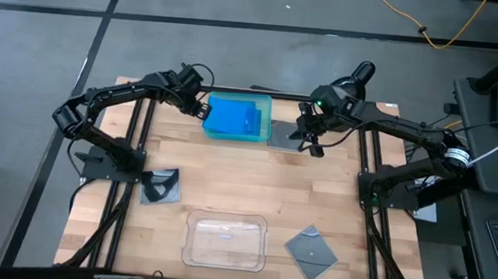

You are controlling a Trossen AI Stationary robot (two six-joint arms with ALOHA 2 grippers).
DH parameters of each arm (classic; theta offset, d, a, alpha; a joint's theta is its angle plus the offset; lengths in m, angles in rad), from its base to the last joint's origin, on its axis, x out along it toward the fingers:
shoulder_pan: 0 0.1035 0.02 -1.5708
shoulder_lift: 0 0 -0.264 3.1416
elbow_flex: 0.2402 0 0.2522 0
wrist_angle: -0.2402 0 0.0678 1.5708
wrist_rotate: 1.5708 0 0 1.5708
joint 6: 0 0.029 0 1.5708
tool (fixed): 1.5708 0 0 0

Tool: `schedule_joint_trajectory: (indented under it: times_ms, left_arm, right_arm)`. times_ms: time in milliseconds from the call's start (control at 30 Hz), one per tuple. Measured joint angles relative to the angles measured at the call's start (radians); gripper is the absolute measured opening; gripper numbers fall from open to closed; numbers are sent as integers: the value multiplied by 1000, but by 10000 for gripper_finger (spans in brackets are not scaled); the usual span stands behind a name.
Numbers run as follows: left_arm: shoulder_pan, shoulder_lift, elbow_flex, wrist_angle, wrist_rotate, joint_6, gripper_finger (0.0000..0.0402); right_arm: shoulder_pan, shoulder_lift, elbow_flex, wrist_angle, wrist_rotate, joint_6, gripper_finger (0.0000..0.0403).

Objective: Pick & place jewel cases by type
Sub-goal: Put the blue cd case into the green bin, then put the top black cd case into the transparent bin

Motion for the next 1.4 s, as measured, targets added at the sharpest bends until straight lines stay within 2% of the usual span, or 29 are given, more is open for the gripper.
schedule_joint_trajectory:
  times_ms: [467, 767, 933, 1133, 1233, 1400]
  left_arm:
    - [-99, 93, -2, 59, 17, -42, 3]
    - [-92, 66, -2, 103, 14, -60, 2]
    - [-89, -15, -2, 123, 47, -40, 4]
    - [-141, -205, -2, 161, 67, -28, 5]
    - [-198, -306, 0, 163, 55, -39, 3]
    - [-311, -430, 0, 162, -31, -60, 3]
  right_arm:
    - [0, 0, 0, -14, 0, -1, 10]
    - [0, 0, 0, -61, 1, -1, 10]
    - [0, 0, 0, -63, 5, 1, 10]
    - [0, 13, 0, -32, 12, 80, 10]
    - [0, 72, 0, 24, 64, 106, 10]
    - [0, 250, 0, 146, 121, 156, 10]
